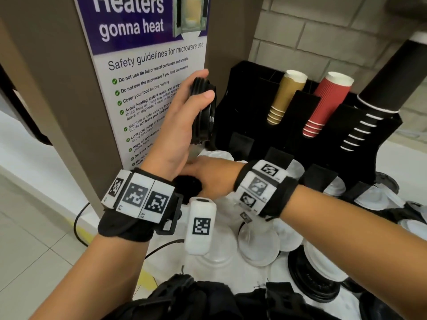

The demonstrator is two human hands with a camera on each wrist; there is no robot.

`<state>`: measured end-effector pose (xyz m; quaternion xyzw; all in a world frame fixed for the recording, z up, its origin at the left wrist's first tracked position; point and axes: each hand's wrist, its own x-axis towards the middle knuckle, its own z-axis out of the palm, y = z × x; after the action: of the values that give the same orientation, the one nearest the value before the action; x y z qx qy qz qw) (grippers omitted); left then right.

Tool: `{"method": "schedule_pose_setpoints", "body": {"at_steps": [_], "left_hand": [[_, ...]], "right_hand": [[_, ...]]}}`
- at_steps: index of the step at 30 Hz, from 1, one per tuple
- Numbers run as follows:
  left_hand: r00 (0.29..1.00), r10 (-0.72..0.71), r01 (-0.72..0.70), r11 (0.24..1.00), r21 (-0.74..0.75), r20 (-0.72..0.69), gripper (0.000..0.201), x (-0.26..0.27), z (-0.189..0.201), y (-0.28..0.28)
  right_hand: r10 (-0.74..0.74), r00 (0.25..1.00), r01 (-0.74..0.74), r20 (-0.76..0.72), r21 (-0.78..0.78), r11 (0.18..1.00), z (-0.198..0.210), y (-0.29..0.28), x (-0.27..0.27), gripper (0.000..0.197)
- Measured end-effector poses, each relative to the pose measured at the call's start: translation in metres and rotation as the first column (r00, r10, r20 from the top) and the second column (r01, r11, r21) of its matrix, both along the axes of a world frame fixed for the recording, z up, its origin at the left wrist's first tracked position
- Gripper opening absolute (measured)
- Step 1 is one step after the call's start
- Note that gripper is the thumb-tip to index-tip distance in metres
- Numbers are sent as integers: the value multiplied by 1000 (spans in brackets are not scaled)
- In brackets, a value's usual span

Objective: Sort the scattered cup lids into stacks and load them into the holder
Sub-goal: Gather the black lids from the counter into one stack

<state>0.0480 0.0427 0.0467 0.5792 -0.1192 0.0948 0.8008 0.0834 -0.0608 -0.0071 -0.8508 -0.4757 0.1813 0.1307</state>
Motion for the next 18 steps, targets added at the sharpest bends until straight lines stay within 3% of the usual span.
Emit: {"method": "schedule_pose_setpoints", "body": {"at_steps": [2,5,9,13,18], "left_hand": [[1000,-5,5,1000,-7,29,47,1,0,-1],[998,9,-6,999,-46,63,42,3,-3,-4],[998,58,-57,993,-102,10,41,7,-19,-12],[995,-48,39,995,-90,-92,35,13,-40,-24],[978,-157,139,982,-132,-138,33,19,-54,-33]], "right_hand": [[-55,996,63,-71,113,992,18,-19,0,64],[-231,968,245,-101,151,958,35,-52,5,60],[-459,850,522,-258,301,798,47,-90,13,56],[-355,826,552,-437,503,666,54,-96,9,58],[-287,861,492,-420,541,682,51,-87,4,64]]}}
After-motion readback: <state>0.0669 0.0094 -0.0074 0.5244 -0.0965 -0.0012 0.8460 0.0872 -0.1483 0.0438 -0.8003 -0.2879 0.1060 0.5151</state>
